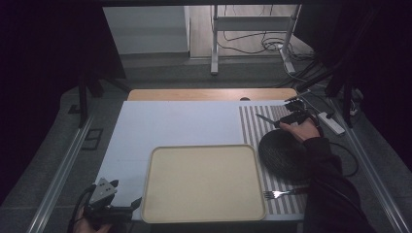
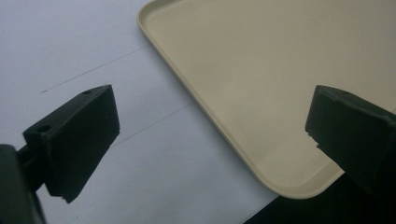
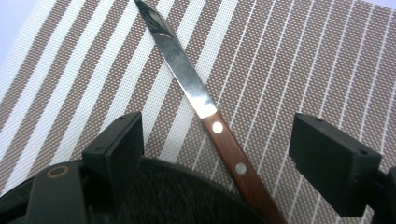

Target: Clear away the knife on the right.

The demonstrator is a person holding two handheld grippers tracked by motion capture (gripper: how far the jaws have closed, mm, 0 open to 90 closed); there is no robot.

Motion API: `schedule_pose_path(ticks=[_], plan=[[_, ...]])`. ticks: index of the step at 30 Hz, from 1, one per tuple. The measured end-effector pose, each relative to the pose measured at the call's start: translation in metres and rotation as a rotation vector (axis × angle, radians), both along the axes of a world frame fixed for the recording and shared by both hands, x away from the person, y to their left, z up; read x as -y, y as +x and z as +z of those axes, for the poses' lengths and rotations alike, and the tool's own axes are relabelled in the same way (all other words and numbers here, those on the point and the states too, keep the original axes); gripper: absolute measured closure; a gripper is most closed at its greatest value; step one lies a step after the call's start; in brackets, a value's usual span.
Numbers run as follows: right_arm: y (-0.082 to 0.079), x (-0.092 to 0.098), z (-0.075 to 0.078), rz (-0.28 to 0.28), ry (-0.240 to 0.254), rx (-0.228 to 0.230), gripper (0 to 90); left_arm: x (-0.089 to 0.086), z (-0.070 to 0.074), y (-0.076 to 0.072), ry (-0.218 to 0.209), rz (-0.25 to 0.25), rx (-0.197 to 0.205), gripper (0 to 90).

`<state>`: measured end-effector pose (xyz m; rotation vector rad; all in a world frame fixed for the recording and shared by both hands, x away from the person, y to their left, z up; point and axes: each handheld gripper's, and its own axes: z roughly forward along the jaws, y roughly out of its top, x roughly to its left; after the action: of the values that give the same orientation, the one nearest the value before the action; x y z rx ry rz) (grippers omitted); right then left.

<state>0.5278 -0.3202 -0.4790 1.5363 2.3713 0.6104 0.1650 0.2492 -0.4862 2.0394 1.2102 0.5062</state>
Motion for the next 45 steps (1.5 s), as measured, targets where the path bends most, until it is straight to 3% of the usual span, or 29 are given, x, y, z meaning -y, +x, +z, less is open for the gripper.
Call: schedule_pose_path(ticks=[9,13,19,27,29,34,45], plan=[[0.013,0.0,-0.019,0.017,-0.031,-0.043,28.4,0.0,0.0,0.0,-0.002,0.002,-0.001,3.0],[0.013,0.003,-0.018,0.042,-0.075,-0.027,42.8,0.0,0.0,-0.001,0.002,0.002,0.0,3.1],[0.01,0.009,-0.015,0.079,-0.068,-0.012,76.8,0.001,0.0,-0.001,0.009,0.002,-0.002,3.2],[0.01,0.009,-0.015,0.109,-0.09,0.006,78.4,0.001,0.0,-0.001,0.01,0.004,-0.001,3.2],[0.009,0.01,-0.014,0.117,-0.138,0.027,78.5,0.001,0.0,-0.002,0.01,0.004,-0.001,3.3],[0.007,0.023,-0.013,0.11,-0.17,0.043,78.5,0.001,0.0,-0.001,0.011,0.004,-0.002,3.2],[0.0,0.056,0.003,0.038,-0.111,0.08,78.5,0.0,0.0,-0.002,0.009,0.006,0.0,3.2]])
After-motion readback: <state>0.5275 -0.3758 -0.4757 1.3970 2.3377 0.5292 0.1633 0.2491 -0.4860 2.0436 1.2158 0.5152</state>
